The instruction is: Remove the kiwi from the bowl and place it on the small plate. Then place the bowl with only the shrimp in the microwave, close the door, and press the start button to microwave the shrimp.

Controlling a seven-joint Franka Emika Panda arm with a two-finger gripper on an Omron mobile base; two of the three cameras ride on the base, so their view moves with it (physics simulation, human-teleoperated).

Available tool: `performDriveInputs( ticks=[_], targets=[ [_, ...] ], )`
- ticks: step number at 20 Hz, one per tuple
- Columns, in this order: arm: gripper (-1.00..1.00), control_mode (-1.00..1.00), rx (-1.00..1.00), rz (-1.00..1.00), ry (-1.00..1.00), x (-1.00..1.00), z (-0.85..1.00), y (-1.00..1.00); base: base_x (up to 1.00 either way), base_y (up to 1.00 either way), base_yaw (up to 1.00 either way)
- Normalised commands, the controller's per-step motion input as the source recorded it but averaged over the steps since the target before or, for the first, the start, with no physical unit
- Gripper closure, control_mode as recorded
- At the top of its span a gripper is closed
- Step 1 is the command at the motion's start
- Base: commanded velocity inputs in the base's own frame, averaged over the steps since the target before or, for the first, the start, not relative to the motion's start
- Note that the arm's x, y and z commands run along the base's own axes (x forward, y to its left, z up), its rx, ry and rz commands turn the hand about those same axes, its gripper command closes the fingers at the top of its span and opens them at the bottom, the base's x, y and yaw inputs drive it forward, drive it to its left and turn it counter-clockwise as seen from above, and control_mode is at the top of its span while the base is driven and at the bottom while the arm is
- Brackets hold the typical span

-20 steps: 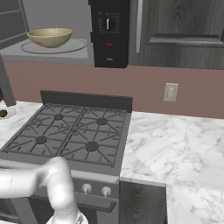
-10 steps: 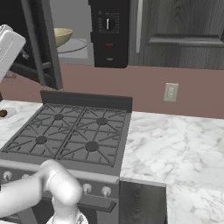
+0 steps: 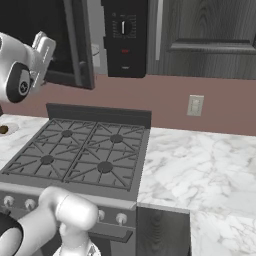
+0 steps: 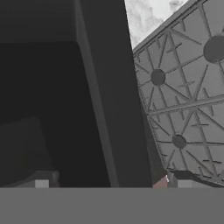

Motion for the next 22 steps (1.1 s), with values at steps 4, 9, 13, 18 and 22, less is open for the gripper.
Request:
performDriveInputs(
  ticks=[4, 9, 13, 18, 22],
  targets=[
    [-1.0, -1.0, 0.06, 0.28, 0.0, 0.81, 0.16, -0.1, 0.0, 0.0, 0.0],
    [-1.0, -1.0, 0.01, 0.15, 0.0, 0.51, 0.5, 0.0, 0.0, 0.0, 0.0],
    [-1.0, -1.0, 0.0, 0.1, 0.0, 0.44, 0.17, 0.0, 0.0, 0.0, 0.0],
    [-1.0, -1.0, 0.01, 0.06, 0.0, 0.49, -0.2, 0.0, 0.0, 0.0, 0.0],
    [-1.0, -1.0, 0.0, 0.05, -0.01, 0.56, -0.56, 0.0, 0.0, 0.0, 0.0]
  ],
)
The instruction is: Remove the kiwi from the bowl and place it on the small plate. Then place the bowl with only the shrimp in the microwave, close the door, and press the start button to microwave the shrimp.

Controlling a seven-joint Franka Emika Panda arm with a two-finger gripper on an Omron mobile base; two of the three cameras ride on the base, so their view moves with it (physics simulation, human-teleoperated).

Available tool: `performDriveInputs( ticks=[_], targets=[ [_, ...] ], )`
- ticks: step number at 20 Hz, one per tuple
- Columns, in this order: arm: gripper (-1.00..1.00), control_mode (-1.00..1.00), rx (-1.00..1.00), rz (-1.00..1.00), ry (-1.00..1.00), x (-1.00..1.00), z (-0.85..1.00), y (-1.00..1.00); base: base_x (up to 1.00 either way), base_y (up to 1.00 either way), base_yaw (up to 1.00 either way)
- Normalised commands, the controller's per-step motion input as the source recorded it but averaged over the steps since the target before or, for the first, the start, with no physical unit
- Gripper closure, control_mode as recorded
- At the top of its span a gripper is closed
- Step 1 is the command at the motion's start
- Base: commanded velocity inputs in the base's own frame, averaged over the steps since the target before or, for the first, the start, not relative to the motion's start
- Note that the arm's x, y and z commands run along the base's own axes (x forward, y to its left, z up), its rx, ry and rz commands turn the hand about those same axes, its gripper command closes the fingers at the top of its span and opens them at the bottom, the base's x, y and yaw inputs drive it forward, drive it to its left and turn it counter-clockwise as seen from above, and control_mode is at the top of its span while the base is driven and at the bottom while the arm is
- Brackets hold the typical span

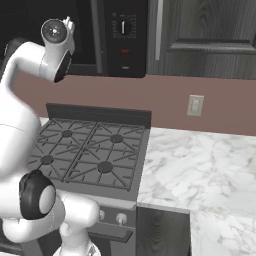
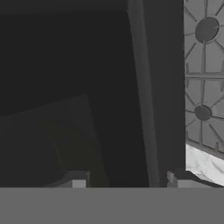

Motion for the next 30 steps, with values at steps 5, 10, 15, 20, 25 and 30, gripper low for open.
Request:
performDriveInputs(
  ticks=[5, 10, 15, 20, 25, 30],
  targets=[
    [-1.0, -1.0, -0.04, 0.01, -0.05, 0.38, -0.82, 0.0, 0.0, 0.0, 0.0],
    [-1.0, -1.0, -0.06, 0.0, 0.0, 0.21, -0.76, 0.0, 0.0, 0.0, 0.0],
    [-1.0, -1.0, 0.0, -0.08, -0.02, -0.62, -0.06, -0.23, 0.0, 0.0, 0.0],
    [-1.0, -1.0, 0.07, -0.18, -0.04, -1.0, 0.0, -0.62, 0.0, 0.0, 0.0],
    [-1.0, -1.0, 0.13, -0.14, -0.01, -0.88, -0.22, -0.98, 0.0, 0.0, 0.0],
    [-1.0, -1.0, 0.16, -0.04, -0.06, -0.05, -0.21, -1.0, 0.0, 0.0, 0.0]
  ],
)
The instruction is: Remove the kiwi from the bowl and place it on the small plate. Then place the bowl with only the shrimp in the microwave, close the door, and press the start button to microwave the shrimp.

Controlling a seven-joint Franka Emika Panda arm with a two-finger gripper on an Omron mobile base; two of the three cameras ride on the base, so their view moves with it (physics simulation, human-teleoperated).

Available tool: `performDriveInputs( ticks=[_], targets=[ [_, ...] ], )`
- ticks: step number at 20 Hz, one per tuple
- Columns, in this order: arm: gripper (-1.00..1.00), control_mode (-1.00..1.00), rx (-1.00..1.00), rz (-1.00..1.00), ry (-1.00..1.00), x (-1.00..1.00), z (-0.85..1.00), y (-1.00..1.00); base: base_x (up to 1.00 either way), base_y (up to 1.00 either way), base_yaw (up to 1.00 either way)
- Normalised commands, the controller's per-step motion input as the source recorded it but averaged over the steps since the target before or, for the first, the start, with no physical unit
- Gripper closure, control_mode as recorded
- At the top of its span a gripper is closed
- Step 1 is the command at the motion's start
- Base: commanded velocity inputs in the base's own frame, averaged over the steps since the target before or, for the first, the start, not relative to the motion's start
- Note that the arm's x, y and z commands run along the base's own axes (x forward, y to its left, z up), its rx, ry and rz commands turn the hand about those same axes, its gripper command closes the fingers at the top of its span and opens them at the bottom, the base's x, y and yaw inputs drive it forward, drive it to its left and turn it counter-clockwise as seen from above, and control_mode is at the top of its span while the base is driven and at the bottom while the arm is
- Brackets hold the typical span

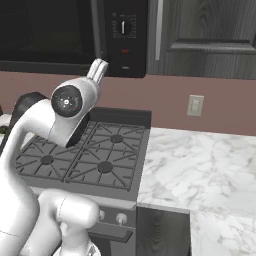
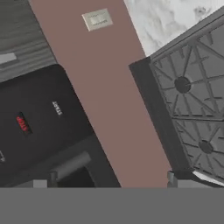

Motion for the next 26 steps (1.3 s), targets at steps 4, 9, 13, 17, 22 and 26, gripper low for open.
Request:
performDriveInputs(
  ticks=[4, 9, 13, 17, 22, 26],
  targets=[
    [-1.0, -1.0, 0.12, 0.0, -0.16, 0.04, 0.0, -0.75, 0.0, 0.0, 0.0],
    [-1.0, -1.0, 0.11, 0.0, -0.01, 0.3, -0.08, -0.44, 0.0, 0.0, 0.0],
    [-1.0, -1.0, 0.07, 0.01, -0.01, 0.46, -0.02, -0.04, 0.0, 0.0, 0.0],
    [-1.0, -1.0, 0.01, 0.02, -0.01, 0.41, 0.0, 0.17, 0.0, 0.0, 0.0],
    [-1.0, -1.0, 0.0, 0.04, -0.02, 0.28, 0.0, 0.31, 0.0, 0.0, 0.0],
    [-1.0, -1.0, 0.0, 0.03, -0.03, 0.33, 0.0, 0.22, 0.0, 0.0, 0.0]
  ],
)
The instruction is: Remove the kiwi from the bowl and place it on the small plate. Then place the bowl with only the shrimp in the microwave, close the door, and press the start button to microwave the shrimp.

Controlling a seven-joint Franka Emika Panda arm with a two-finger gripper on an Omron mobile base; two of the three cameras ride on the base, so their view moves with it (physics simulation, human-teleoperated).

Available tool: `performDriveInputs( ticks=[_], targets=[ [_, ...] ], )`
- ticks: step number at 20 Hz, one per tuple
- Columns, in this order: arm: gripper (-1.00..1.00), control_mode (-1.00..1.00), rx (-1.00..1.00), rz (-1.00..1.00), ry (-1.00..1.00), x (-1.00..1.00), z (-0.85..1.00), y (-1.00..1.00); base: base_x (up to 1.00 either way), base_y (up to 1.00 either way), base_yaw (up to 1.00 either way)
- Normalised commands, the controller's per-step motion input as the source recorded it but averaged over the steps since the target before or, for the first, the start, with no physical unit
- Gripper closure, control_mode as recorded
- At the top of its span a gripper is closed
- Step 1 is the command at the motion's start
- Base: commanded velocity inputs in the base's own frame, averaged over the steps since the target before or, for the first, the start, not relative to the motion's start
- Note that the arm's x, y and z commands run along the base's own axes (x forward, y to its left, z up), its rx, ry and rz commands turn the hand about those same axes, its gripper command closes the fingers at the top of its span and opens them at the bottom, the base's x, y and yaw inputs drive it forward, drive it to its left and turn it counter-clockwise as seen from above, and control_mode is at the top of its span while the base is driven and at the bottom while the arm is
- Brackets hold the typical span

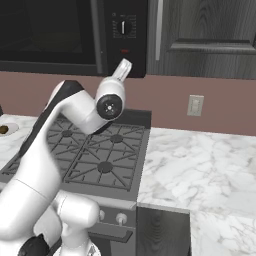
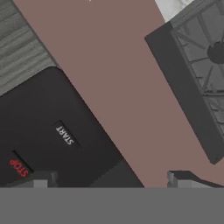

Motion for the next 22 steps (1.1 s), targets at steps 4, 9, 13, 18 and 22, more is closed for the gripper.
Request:
performDriveInputs(
  ticks=[4, 9, 13, 18, 22],
  targets=[
    [-1.0, -1.0, 0.0, 0.02, 0.0, 0.38, 0.0, 0.06, 0.0, 0.0, 0.0],
    [-1.0, -1.0, 0.0, 0.01, 0.0, 0.34, 0.0, 0.0, 0.0, 0.0, 0.0],
    [-1.0, -1.0, 0.0, 0.0, 0.0, 0.35, 0.0, 0.0, 0.0, 0.0, 0.0],
    [-1.0, -1.0, 0.0, 0.0, 0.0, 0.32, -0.02, 0.0, 0.0, 0.0, 0.0],
    [-1.0, -1.0, 0.0, 0.01, 0.0, 0.15, -0.1, -0.04, 0.0, 0.0, 0.0]
  ],
)
